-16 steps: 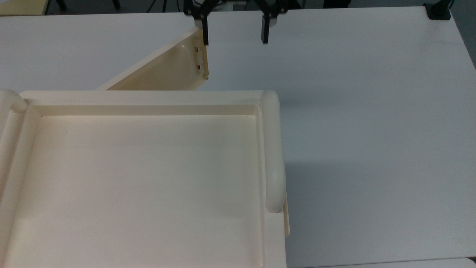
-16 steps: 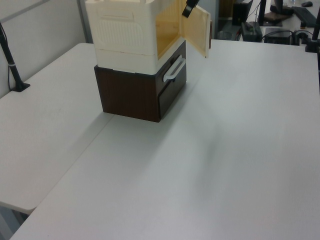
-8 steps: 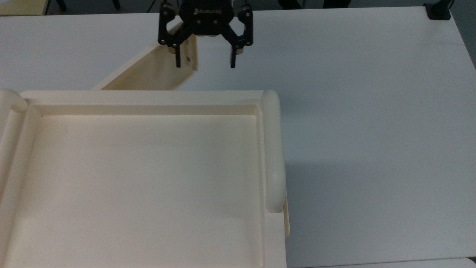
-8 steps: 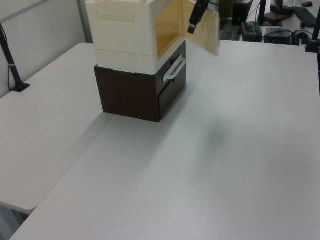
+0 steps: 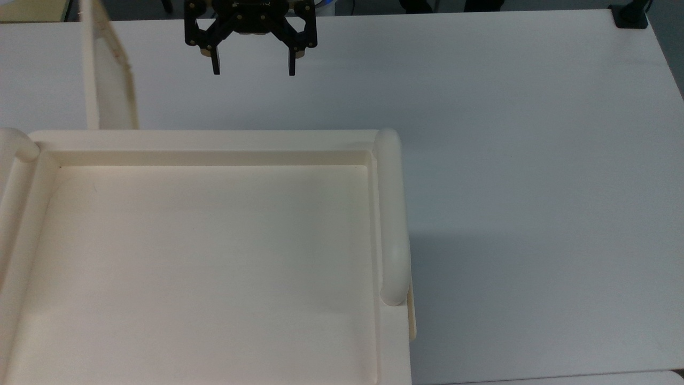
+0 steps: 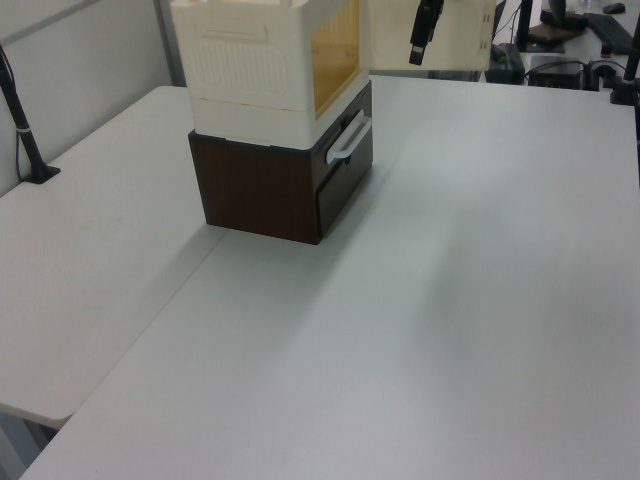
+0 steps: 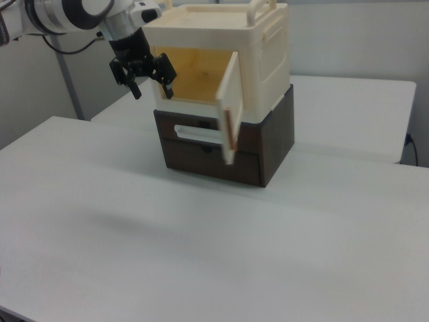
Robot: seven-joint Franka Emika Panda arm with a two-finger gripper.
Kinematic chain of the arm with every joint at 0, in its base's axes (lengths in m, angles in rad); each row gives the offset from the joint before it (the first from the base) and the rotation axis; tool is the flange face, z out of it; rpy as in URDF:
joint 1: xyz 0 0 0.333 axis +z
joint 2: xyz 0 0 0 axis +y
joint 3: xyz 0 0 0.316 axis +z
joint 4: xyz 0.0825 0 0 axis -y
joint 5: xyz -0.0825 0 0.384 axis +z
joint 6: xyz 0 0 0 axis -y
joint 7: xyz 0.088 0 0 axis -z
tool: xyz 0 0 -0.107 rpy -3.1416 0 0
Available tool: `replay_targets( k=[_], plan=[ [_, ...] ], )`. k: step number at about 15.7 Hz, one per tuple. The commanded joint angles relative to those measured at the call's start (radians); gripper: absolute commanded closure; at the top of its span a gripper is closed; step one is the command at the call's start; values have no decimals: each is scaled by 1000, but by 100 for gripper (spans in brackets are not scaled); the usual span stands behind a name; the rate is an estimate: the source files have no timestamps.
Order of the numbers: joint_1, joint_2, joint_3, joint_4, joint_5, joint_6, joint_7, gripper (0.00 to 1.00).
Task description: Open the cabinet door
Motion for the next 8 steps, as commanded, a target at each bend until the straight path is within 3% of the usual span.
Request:
replay_targets(
  k=[1,8],
  plan=[
    [3,-26,-4,-46,12,-70,-12,0],
    [-31,-55,-4,-148,12,-79,95,0]
  ],
)
